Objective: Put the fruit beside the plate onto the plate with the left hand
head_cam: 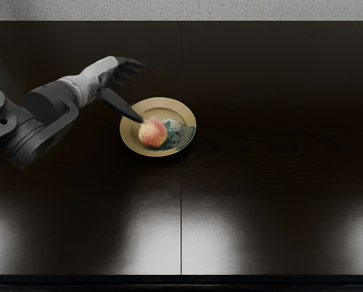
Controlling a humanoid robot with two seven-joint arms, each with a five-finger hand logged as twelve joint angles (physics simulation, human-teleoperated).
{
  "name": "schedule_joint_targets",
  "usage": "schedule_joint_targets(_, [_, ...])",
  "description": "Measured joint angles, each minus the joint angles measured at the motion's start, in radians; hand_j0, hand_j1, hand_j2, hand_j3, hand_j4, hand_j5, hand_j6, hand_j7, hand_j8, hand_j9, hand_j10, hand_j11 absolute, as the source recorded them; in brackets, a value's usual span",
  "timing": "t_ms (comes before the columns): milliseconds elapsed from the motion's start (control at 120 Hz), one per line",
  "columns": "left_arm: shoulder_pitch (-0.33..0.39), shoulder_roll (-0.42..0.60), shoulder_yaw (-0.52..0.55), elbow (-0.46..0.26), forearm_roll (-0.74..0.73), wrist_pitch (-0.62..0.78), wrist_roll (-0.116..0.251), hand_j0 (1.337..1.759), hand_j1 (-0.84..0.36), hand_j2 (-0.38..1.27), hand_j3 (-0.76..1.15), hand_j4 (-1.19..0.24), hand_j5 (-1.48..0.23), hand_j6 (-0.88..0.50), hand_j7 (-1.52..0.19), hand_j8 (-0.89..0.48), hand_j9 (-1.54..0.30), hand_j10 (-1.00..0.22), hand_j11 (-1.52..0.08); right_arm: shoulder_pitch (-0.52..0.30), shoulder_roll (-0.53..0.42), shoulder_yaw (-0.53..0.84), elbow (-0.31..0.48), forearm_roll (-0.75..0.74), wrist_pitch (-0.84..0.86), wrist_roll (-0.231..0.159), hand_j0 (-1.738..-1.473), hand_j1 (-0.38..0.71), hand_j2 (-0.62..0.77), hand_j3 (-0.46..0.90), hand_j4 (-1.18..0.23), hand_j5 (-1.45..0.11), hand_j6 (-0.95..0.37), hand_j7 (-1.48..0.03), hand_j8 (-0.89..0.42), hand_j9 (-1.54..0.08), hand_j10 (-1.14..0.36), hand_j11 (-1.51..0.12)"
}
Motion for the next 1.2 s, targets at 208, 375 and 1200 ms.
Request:
schedule_joint_targets(208, [0.179, 0.212, -0.286, 0.012, -0.45, -0.404, 0.0, 1.658, 0.09, 0.05, 0.0, -0.22, -0.29, -0.22, -0.29, -0.22, -0.29, -0.22, -0.29, 0.002, 0.001, 0.0, 0.0, 0.0, 0.0, 0.0, -1.658, -0.35, 0.0, 0.0, 0.0, 0.0, 0.0, 0.0, 0.0, 0.0, 0.0, 0.0])
schedule_joint_targets(375, [0.224, 0.398, -0.376, 0.032, -0.874, -0.771, 0.0, 1.658, 0.2, 0.03, 0.0, -0.13, -0.17, -0.13, -0.17, -0.13, -0.17, -0.13, -0.17, 0.002, 0.001, 0.0, 0.0, 0.0, 0.0, 0.0, -1.658, -0.35, 0.0, 0.0, 0.0, 0.0, 0.0, 0.0, 0.0, 0.0, 0.0, 0.0])
schedule_joint_targets(1200, [0.301, 0.479, -0.392, 0.166, -1.034, -1.02, 0.0, 1.658, 0.32, 0.0, 0.0, -0.02, -0.03, -0.02, -0.03, -0.02, -0.03, -0.02, -0.03, -0.001, 0.001, -0.003, 0.0, -0.002, -0.001, 0.0, -1.658, -0.35, 0.0, 0.0, 0.0, 0.0, 0.0, 0.0, 0.0, 0.0, 0.0, 0.0])
